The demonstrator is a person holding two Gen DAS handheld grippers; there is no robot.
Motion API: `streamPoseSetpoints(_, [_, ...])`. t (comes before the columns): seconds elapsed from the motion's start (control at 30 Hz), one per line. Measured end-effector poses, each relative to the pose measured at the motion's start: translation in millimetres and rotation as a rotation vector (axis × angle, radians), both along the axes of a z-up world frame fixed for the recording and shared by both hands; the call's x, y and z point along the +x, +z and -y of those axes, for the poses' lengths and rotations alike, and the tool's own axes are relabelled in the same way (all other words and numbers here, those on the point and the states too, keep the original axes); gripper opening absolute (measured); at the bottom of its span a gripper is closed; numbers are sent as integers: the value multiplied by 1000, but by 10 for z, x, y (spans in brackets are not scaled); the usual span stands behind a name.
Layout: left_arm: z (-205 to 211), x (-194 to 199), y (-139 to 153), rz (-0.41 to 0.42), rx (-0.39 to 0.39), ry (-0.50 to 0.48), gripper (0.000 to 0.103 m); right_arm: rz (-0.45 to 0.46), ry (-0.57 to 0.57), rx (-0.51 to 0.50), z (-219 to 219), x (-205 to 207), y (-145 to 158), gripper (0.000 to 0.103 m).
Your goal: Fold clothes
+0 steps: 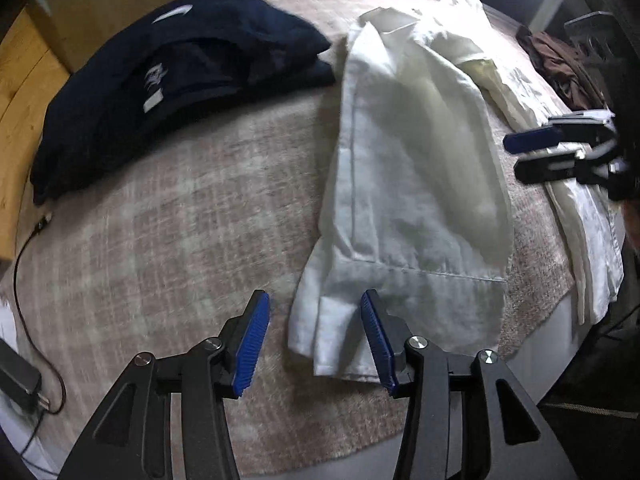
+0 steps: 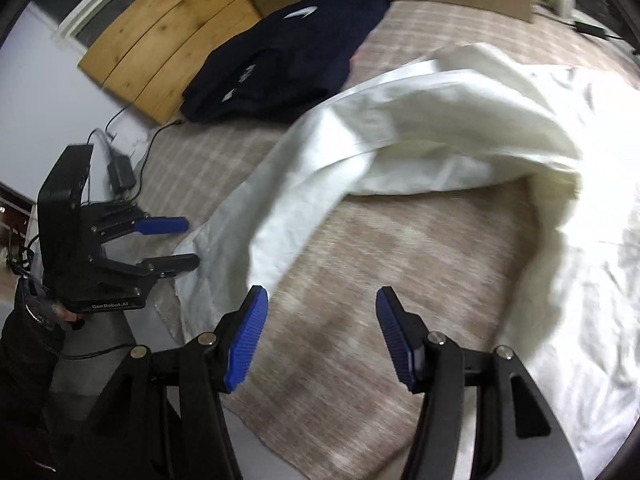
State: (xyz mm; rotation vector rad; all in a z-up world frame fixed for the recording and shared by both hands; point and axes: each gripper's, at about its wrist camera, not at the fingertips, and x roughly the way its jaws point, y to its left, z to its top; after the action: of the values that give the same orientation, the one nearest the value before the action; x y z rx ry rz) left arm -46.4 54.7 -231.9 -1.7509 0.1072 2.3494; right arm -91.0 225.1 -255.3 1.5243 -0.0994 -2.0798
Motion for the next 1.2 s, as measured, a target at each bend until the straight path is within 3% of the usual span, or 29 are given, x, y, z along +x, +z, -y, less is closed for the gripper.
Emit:
streamPoseSetpoints(0.07, [-7, 14, 13, -8, 4, -3, 41, -37, -44, 16, -184, -12, 64, 56])
streamPoseSetpoints(0.17, [-8, 26, 39, -4, 24, 4, 29, -113, -151, 44, -582, -52, 195, 56])
streamPoseSetpoints(0.27, [-7, 24, 75, 2, 41, 27, 9, -141, -271, 95, -992, -179, 202, 56])
streamPoseSetpoints(0.4, [-14, 11, 198, -6, 53, 34, 4, -138, -353, 198, -1316, -394, 23, 56])
streamPoseSetpoints(0.6, [128, -51, 816, -103, -28, -6, 4, -102, -329, 230, -1341, -457, -276, 59])
streamPoseSetpoints(0.67, [326, -172, 1058, -151, -88, -6, 4, -110, -311, 239, -1304, -458, -295, 64])
streamPoseSetpoints(0.83, [762, -569, 1305, -218, -237, 10, 7, -112, -281, 278, -1188, -501, -326, 73])
streamPoseSetpoints(0.93, [1064, -857, 1069, -194, -261, 46, 9, -114, -262, 304, -1108, -534, -332, 79])
streamPoseSetpoints(1.0, [1207, -1054, 694, -78, -258, 52, 17, -109, -243, 332, -1047, -562, -350, 81])
streamPoseSetpoints(1.07, [1288, -1127, 418, 23, -250, 57, 17, -95, -229, 322, -1036, -593, -310, 81])
streamPoseSetpoints(1.17, [1326, -1009, 431, 6, -165, 31, 23, -106, -238, 233, -1111, -656, -80, 81])
streamPoseSetpoints(1.2, [1350, -963, 462, -7, -142, 26, 34, -127, -247, 206, -1135, -696, 36, 81])
